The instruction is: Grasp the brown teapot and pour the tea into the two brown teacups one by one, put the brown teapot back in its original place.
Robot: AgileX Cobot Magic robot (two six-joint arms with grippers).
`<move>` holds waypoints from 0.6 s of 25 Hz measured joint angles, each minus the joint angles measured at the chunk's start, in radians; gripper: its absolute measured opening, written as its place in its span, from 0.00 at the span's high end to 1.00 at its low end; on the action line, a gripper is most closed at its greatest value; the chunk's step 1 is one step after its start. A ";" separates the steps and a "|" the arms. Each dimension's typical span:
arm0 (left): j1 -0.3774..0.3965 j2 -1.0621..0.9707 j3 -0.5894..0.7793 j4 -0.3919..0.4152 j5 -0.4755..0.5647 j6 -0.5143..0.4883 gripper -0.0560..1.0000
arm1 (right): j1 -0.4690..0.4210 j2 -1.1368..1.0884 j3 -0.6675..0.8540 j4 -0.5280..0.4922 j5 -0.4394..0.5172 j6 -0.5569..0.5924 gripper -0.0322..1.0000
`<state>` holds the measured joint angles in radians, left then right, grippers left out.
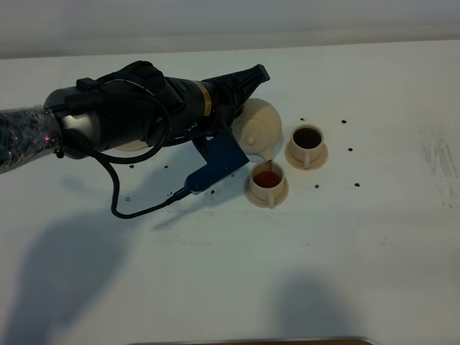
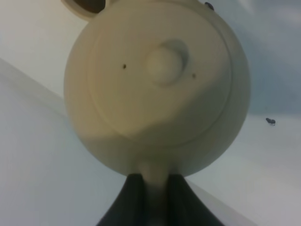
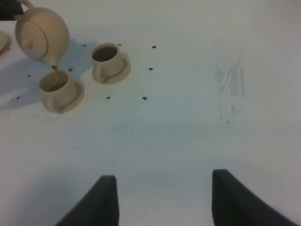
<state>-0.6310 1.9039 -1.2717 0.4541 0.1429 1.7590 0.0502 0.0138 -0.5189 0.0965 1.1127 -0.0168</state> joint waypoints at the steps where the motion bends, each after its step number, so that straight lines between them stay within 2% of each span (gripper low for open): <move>1: 0.000 0.000 0.000 0.000 0.000 0.000 0.79 | 0.000 0.000 0.000 0.000 0.000 0.000 0.55; 15: 0.000 0.000 0.000 0.002 -0.007 0.006 0.79 | 0.000 0.000 0.000 0.000 0.000 0.000 0.55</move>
<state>-0.6310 1.9039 -1.2717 0.4561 0.1359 1.7648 0.0502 0.0138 -0.5189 0.0965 1.1127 -0.0168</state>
